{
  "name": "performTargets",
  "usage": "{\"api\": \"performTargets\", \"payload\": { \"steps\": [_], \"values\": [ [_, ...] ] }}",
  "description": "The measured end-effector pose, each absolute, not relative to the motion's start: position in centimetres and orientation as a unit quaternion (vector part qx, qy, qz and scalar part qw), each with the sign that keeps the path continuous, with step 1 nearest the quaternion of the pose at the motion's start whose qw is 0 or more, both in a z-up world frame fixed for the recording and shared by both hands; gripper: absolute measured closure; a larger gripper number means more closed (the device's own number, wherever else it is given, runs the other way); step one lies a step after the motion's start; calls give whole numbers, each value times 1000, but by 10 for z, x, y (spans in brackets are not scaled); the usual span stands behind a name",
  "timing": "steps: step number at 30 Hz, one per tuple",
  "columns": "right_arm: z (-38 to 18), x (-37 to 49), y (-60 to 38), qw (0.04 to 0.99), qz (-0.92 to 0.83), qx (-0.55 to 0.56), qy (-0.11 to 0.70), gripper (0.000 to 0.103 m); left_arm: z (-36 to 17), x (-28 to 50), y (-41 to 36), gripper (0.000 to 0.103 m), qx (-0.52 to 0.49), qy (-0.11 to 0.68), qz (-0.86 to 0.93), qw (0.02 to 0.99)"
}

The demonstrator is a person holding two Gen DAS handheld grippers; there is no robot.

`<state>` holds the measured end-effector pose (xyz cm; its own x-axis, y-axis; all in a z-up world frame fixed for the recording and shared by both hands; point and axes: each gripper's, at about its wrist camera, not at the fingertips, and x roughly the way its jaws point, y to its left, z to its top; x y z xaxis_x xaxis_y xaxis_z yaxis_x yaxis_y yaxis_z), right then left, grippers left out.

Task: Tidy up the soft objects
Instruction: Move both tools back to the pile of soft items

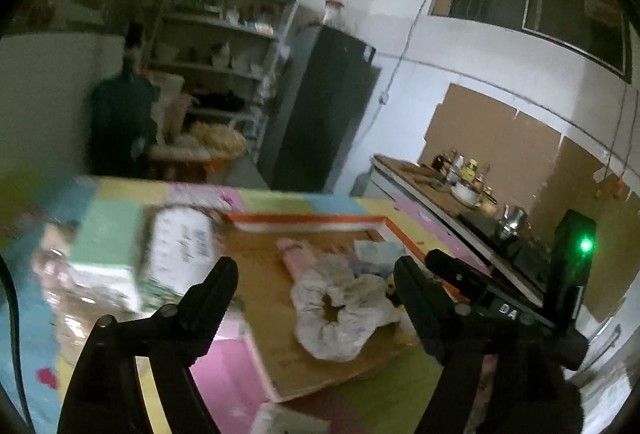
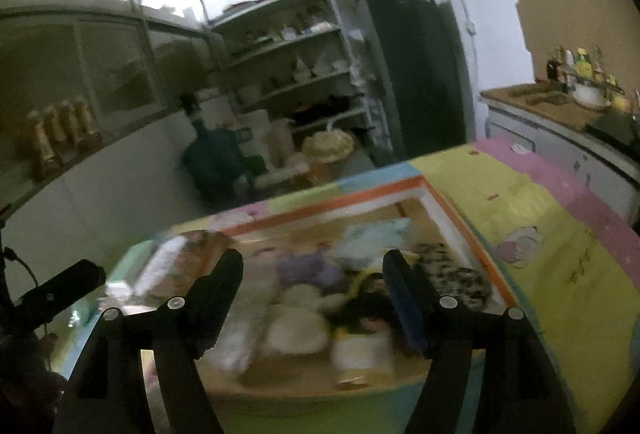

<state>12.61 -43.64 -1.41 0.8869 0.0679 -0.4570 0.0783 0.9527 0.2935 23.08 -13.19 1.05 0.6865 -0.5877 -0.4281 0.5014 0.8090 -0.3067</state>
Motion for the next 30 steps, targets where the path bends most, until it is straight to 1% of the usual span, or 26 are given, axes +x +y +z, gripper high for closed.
{"api": "performTargets", "payload": {
  "steps": [11, 17, 26, 30],
  "values": [
    [-5, 116, -356, 959, 56, 116, 252, 29, 10, 211, -70, 23, -86, 240, -238, 937],
    [-7, 115, -320, 956, 92, 118, 253, 29, 7, 201, -28, 23, -68, 213, -152, 963],
    [-19, 113, -271, 946, 131, 112, 273, 29, -12, 205, 12, 23, -86, 244, -94, 961],
    [-19, 115, -259, 944, 139, 103, 280, 29, -14, 202, 24, 23, -91, 241, -69, 964]
  ]
}}
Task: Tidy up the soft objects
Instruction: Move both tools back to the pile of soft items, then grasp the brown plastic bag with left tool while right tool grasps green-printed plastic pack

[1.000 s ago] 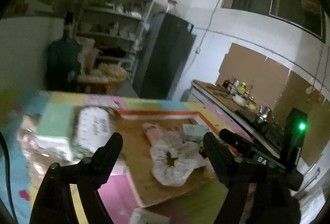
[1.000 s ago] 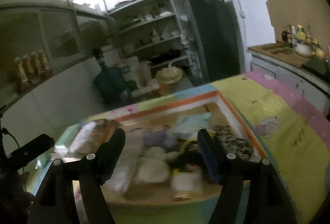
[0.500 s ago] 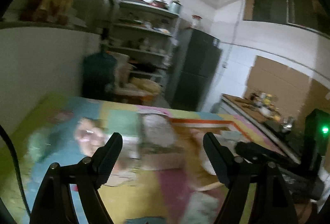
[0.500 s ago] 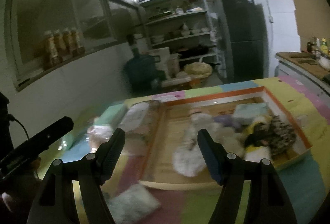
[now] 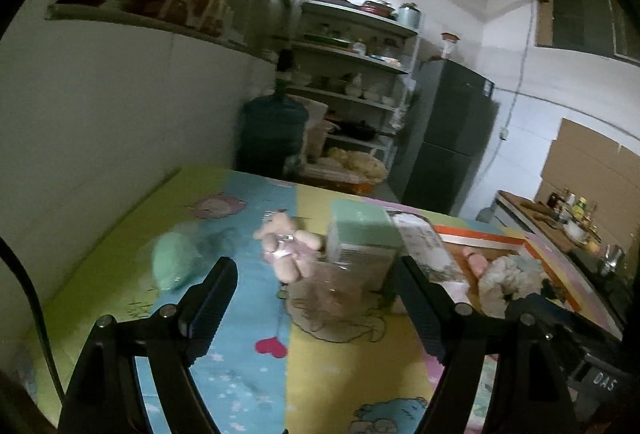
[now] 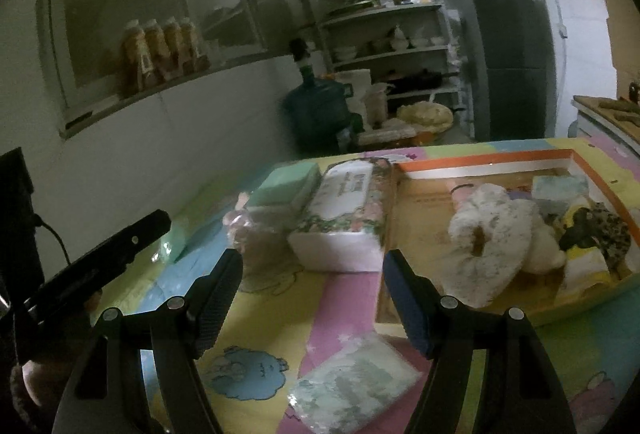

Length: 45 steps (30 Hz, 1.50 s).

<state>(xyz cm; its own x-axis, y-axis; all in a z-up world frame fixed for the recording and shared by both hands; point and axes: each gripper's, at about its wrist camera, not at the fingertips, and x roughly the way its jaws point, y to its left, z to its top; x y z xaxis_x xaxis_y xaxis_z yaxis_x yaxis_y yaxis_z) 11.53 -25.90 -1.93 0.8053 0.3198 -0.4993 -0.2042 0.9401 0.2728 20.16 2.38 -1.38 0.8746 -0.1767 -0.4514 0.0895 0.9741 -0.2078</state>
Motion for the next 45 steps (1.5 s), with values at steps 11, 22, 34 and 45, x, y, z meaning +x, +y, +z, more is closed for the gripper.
{"api": "performTargets", "payload": {
  "steps": [11, 22, 34, 45],
  "values": [
    [-18, 106, -244, 944, 148, 92, 279, 29, -8, 188, 42, 23, -105, 233, -75, 964],
    [-20, 108, -236, 943, 152, 89, 282, 29, -10, 188, 49, 23, -106, 238, -76, 962],
    [-25, 108, -239, 940, 151, 94, 290, 29, -12, 190, 41, 23, -104, 249, -83, 959],
    [-42, 70, -261, 944, 106, 106, 295, 25, -18, 185, 45, 23, -97, 250, -89, 959]
  ]
}}
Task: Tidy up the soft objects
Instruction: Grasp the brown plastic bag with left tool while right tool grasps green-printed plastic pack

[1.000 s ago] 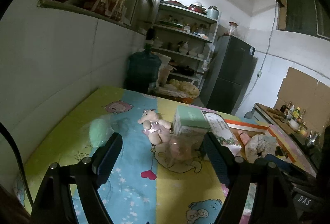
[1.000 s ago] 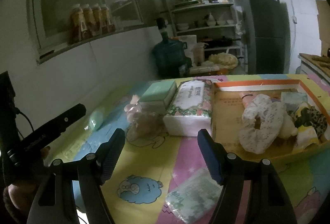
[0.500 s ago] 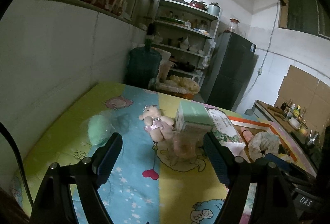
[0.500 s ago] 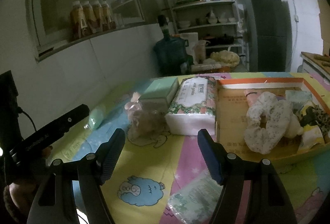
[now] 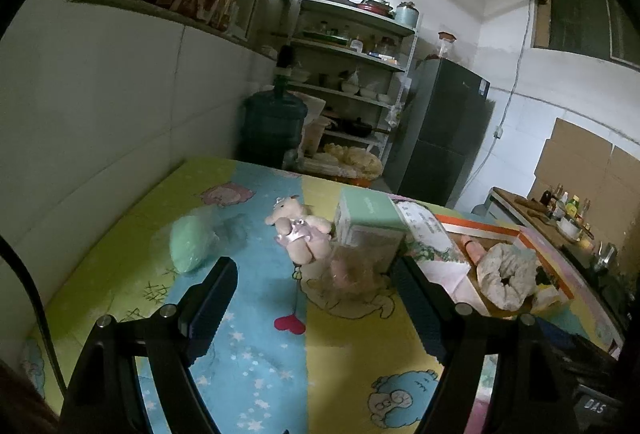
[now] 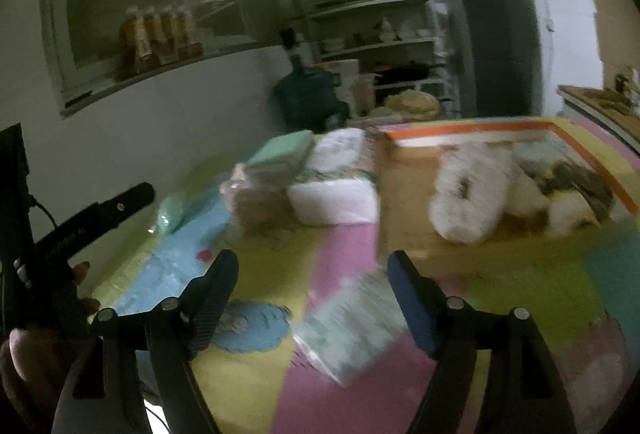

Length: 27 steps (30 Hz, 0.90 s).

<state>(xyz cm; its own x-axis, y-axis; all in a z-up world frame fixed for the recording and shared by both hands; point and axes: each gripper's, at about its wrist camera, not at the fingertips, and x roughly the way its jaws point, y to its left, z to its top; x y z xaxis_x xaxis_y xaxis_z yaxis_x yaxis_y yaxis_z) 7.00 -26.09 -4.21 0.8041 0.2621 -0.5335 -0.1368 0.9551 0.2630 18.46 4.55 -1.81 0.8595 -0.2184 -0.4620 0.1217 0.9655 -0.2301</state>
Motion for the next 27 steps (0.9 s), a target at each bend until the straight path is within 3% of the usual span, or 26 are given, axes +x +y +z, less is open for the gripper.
{"api": "performTargets", "payload": {
  "steps": [12, 23, 25, 27],
  "values": [
    [-78, 67, -275, 921, 82, 164, 342, 25, -45, 194, 59, 23, -104, 284, -96, 948],
    [-91, 92, -252, 921, 68, 133, 359, 25, -51, 237, 38, 23, -84, 331, -160, 926],
    [-92, 93, -252, 922, 67, 123, 361, 47, -51, 248, 25, 23, -75, 338, -168, 923],
    [-93, 94, -252, 922, 73, 117, 362, 49, -54, 259, 16, 23, -64, 349, -167, 920]
  ]
}}
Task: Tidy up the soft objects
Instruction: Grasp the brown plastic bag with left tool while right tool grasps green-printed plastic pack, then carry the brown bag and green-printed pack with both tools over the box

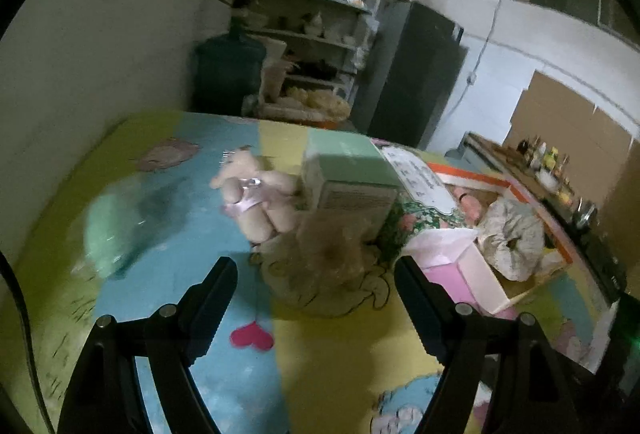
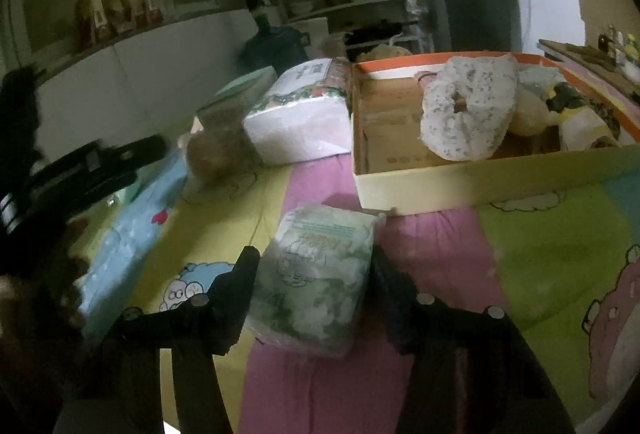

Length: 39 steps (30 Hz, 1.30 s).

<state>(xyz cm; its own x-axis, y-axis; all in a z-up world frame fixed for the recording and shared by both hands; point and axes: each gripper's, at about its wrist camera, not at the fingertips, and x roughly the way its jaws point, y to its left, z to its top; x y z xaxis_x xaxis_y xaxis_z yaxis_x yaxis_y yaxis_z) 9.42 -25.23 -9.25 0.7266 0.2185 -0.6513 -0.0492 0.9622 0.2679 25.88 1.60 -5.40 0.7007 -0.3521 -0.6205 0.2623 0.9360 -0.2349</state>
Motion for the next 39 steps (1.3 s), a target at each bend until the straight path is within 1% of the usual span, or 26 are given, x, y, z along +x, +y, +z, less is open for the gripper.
{"api": "performTargets", "payload": {
  "steps": [7, 8, 10, 11, 12, 13, 14, 16, 22, 29, 39],
  "values": [
    [-94, 95, -258, 919, 97, 122, 363, 49, -68, 289, -2, 24, -76, 391, -164, 902],
    [-94, 96, -258, 918, 100, 123, 363, 49, -70, 292, -4, 26, -76, 395, -160, 902],
    [-94, 96, -259, 917, 107, 123, 363, 49, -76, 297, -6, 39, -79, 407, -153, 897],
    [-94, 96, -259, 917, 109, 124, 363, 49, -80, 300, -7, 40, -79, 417, -151, 893],
    [-94, 96, -260, 916, 113, 125, 363, 49, -83, 302, -8, 46, -82, 420, -153, 891],
    [-94, 97, -259, 916, 115, 125, 363, 49, -84, 302, -7, 50, -89, 422, -157, 889],
    [-94, 97, -259, 916, 118, 125, 363, 49, -86, 303, -6, 51, -95, 421, -158, 888],
    [-94, 98, -261, 915, 122, 125, 363, 49, -85, 301, -5, 54, -99, 416, -161, 890],
    [-92, 98, -265, 916, 137, 132, 354, 50, -74, 284, 3, 56, -101, 384, -165, 903],
    [-76, 91, -268, 923, 149, 135, 329, 50, -35, 248, 5, 56, -88, 333, -163, 925],
    [-40, 82, -302, 943, 113, 137, 281, 50, 8, 220, -31, 56, -61, 290, -203, 933]
  ]
}}
